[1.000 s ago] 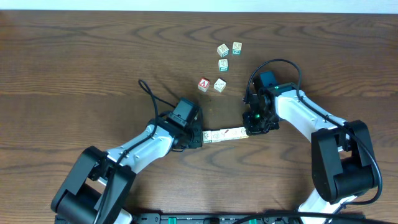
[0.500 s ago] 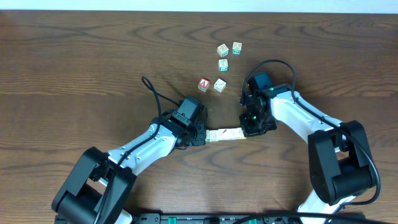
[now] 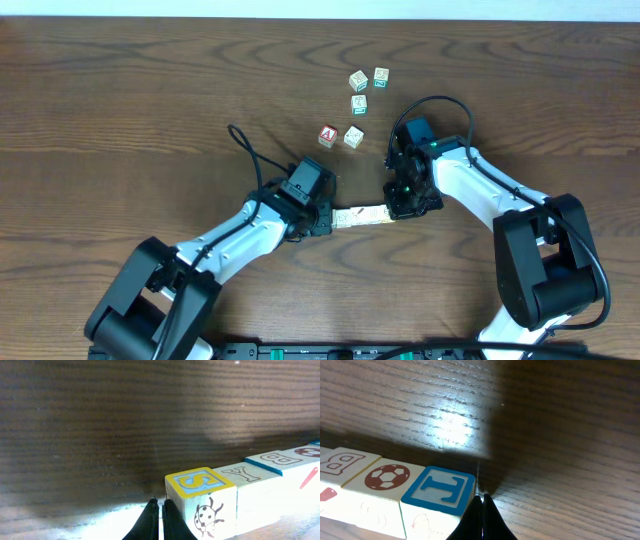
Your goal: Lift 5 blocks
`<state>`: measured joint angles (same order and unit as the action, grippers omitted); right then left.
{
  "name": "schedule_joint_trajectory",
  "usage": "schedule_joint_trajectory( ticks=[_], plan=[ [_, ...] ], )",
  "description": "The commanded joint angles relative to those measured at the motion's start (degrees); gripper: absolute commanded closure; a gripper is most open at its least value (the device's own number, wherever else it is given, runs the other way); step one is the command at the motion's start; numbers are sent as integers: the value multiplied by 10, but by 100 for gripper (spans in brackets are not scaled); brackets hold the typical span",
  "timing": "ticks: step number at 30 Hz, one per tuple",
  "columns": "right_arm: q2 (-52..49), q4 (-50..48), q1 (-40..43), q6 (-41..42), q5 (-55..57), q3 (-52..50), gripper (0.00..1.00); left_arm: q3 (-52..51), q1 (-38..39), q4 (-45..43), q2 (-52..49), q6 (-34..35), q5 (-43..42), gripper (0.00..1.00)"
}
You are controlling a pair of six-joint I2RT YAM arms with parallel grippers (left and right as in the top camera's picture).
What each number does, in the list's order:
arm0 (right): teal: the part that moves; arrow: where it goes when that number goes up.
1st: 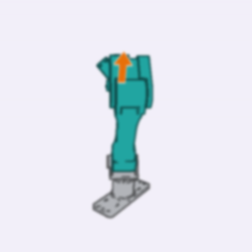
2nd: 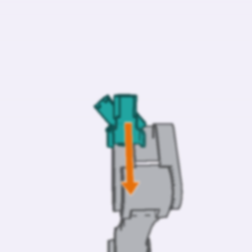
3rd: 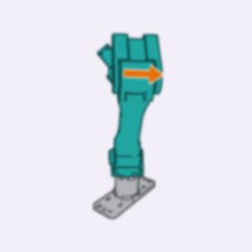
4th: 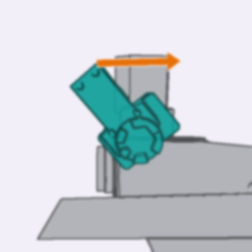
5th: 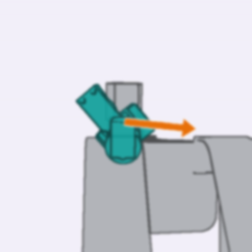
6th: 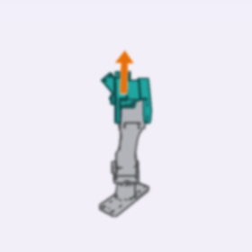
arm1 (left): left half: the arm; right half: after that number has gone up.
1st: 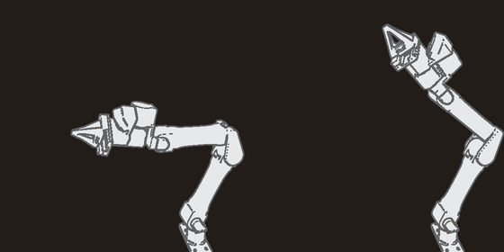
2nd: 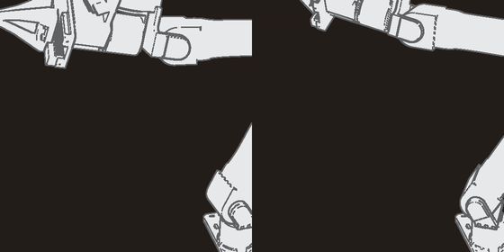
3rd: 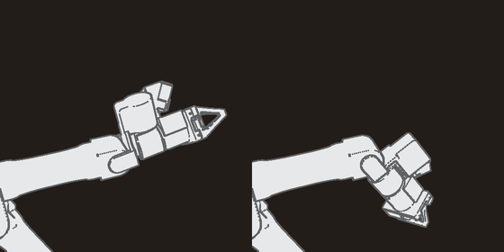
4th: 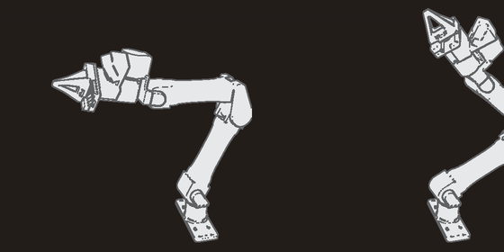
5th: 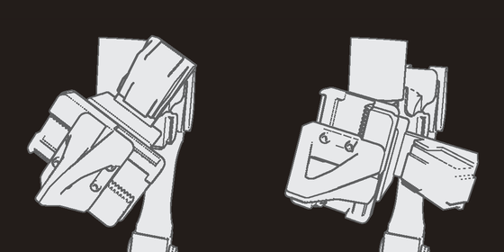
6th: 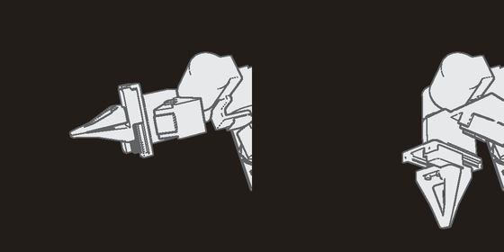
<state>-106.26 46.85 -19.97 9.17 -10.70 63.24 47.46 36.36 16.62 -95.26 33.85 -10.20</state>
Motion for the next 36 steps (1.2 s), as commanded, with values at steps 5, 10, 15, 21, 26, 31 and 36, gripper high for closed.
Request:
schedule_joint_trajectory(
  ticks=[5, 10, 15, 21, 26, 31, 36],
  plan=[
    [-3, -10, -18, 11, -107, -3, 99, 15, 26, -8, -6, 23, -35, 93],
    [-3, -11, -18, 11, -124, -3, 99, 15, 26, -9, -6, 30, -35, 93],
    [-3, -10, -18, 24, -153, -3, 99, 15, 26, -8, -6, 34, -36, 92],
    [-2, -10, -19, 24, -153, -3, 99, 15, 26, -7, -5, 35, -42, 92],
    [-1, -11, -19, 24, -153, -3, 99, 16, 26, -6, -5, 35, -44, 93],
    [5, -12, -19, 15, -153, -3, 99, 21, 26, -4, -5, 26, -49, 93],
    [15, -12, -19, 15, -153, -3, 99, 30, 29, -4, -5, 17, -58, 92]
  ],
)
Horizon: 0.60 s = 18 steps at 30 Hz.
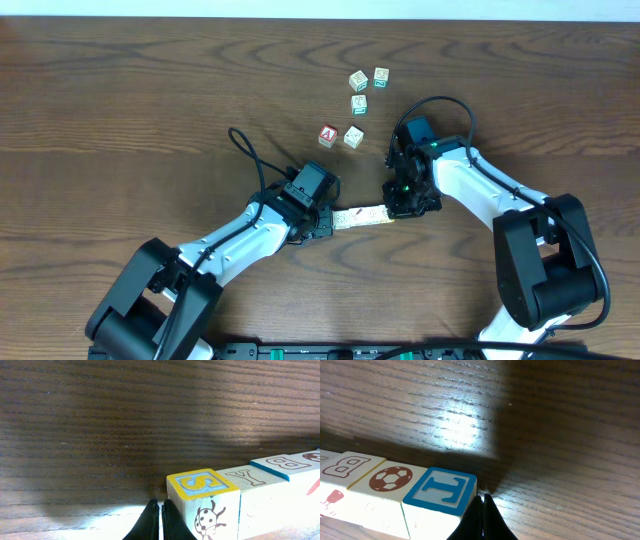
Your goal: Lift 5 blocks
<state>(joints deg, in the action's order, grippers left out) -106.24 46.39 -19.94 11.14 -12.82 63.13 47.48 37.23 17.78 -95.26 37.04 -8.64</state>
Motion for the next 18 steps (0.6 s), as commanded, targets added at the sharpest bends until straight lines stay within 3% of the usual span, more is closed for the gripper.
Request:
schedule_joint_trajectory(
  ticks=[1, 18],
  plan=[
    [17, -8, -19, -5, -132, -2, 99, 31, 21, -16, -5, -16, -74, 93],
    [43, 14, -28, -5, -115, -2, 99, 53, 47, -15, -5, -33, -74, 93]
  ],
)
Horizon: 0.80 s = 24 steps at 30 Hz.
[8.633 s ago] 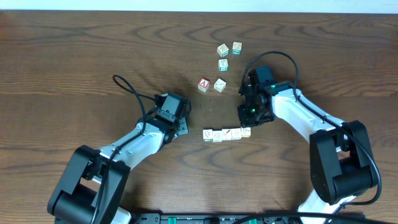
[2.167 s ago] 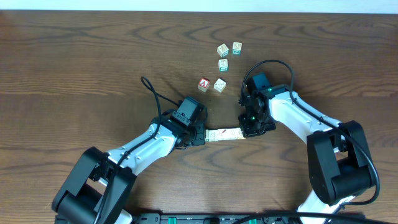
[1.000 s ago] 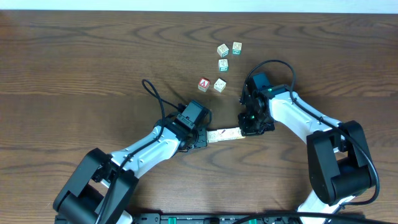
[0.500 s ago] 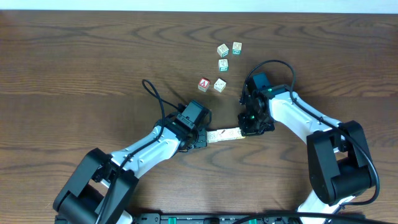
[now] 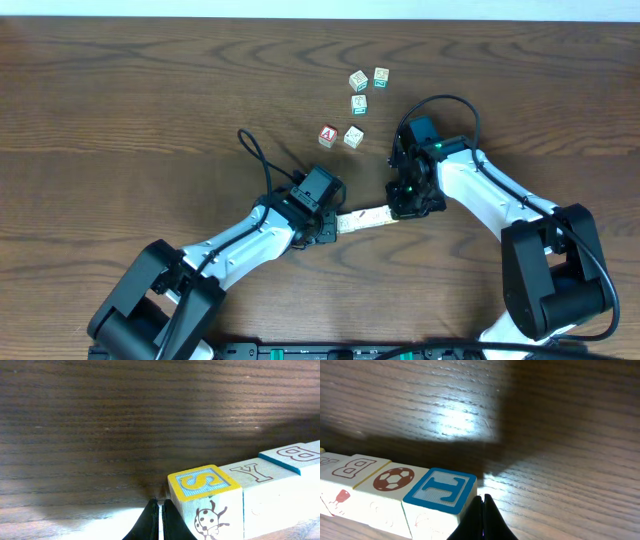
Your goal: Lift 5 blocks
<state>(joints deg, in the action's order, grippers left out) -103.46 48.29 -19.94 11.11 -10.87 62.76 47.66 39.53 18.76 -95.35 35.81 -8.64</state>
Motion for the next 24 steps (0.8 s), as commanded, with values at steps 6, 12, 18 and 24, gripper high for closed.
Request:
schedule_joint_trajectory(
  ticks=[6, 12, 18, 24],
  plan=[
    [16, -9, -50, -4, -129, 2, 99, 52, 24, -21, 0, -26, -74, 93],
    [16, -10, -53, 9, -130, 2, 99, 52, 24, -20, 23, -25, -75, 93],
    [16, -9, -54, 18, -131, 2, 99, 52, 24, -14, 37, -16, -74, 93],
    [16, -7, -53, 22, -134, 2, 99, 52, 24, -14, 37, -10, -75, 93]
  ],
)
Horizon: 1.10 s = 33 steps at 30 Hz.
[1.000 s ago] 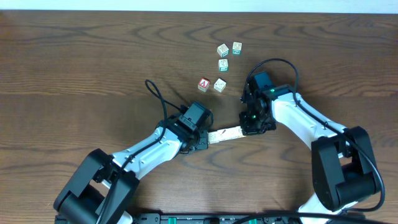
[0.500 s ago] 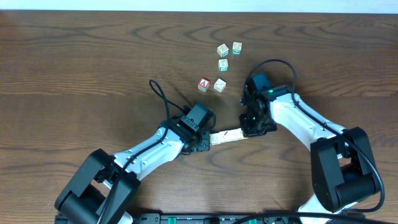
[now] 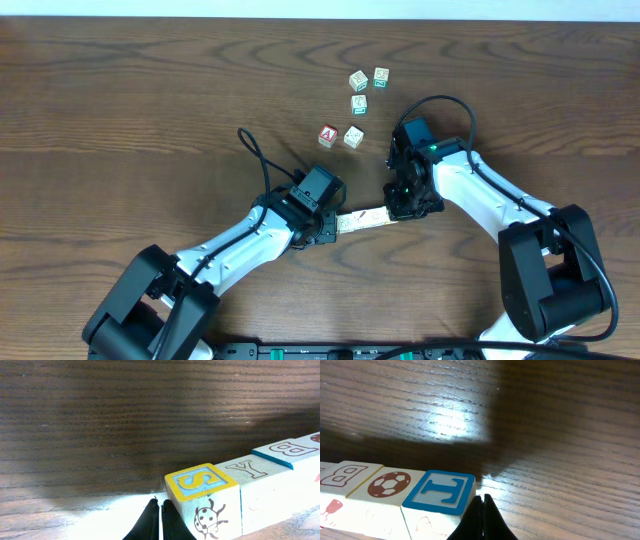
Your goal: Lift 5 blocks
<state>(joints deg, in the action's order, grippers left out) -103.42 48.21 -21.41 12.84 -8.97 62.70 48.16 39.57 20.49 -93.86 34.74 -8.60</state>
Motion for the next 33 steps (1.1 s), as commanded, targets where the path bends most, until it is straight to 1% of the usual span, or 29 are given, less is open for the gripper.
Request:
schedule_joint_trajectory(
  ticks=[1, 24, 33],
  plan=[
    [15, -4, -39, 5, -153, 2, 99, 47, 24, -31, 23, 2, -75, 93],
    [24, 8, -39, 4, -155, 2, 99, 65, 24, -29, 23, 11, -81, 93],
    [59, 11, -39, 4, -155, 2, 99, 67, 24, -29, 23, 12, -84, 93]
  ],
)
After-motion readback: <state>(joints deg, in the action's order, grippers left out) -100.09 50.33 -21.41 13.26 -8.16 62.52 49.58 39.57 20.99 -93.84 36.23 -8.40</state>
